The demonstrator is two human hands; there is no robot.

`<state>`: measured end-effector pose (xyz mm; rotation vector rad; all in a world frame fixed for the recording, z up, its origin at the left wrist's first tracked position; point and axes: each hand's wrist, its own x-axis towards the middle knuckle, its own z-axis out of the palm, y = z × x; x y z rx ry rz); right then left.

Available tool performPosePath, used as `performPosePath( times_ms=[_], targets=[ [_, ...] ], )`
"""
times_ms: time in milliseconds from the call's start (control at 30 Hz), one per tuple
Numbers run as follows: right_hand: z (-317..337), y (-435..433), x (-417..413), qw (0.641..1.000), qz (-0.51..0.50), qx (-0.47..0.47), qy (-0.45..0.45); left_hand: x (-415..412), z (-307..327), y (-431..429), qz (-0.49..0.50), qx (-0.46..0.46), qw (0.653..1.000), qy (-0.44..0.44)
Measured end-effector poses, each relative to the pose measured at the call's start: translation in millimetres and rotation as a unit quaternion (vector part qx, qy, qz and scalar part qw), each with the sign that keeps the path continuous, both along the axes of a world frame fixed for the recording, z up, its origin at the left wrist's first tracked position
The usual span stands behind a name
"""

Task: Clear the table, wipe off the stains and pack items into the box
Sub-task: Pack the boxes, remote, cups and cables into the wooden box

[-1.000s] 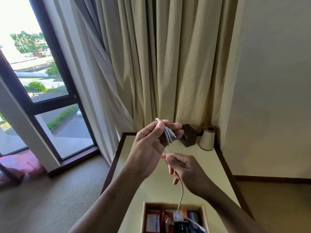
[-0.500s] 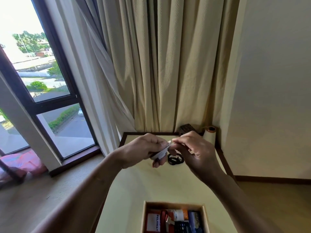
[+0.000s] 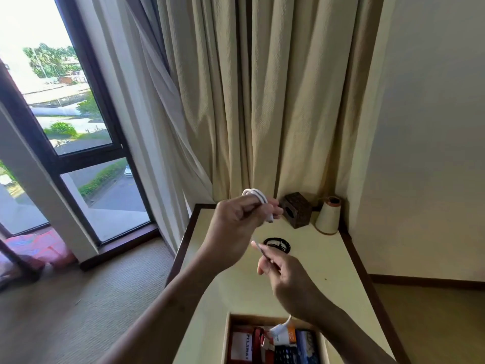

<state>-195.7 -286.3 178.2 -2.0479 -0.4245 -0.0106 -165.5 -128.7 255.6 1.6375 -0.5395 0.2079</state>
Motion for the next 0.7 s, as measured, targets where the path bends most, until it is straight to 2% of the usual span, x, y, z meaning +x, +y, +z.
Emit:
performPosePath(
  times_ms=[67,133,200,267,400,533,600,700],
  targets=[
    [6.2,-0.6,-5.5,0.998,0.027,-0.064,-0.012,9.2,-5.3,1.8,0.061,0.197,0.977,-0.047],
    [18.1,-6.2,-7.2,0.990,0.053,-0.130,-0.018,16.3,-14.6,8.4,0.043,0.347,0.936,-0.045],
    [31.6,-16.1,-5.9,0.978,0.055,-0.200,-0.038,19.4,-21.1,16.8,-0.004,0.420,0.907,-0.015],
    [44.6,-27.5,-2.0,0.964,0.044,-0.250,-0.081,20.7,-20.7,25.6,-0.079,0.431,0.898,0.048],
    [57.8,-45.6,11.7,0.949,0.053,-0.252,-0.182,26.8,-17.3,39.7,-0.236,0.320,0.903,0.162],
    [57.0,-47.5,22.0,0.953,0.058,-0.222,-0.196,33.3,-25.0,40.5,-0.328,0.155,0.897,0.252],
    [58.8,-44.5,24.4,0.966,0.064,-0.183,-0.173,35.1,-30.2,40.2,-0.359,0.064,0.882,0.299],
    [64.7,-35.8,22.8,0.997,0.066,-0.011,-0.041,33.6,-37.9,39.5,-0.414,-0.116,0.829,0.359]
  ],
)
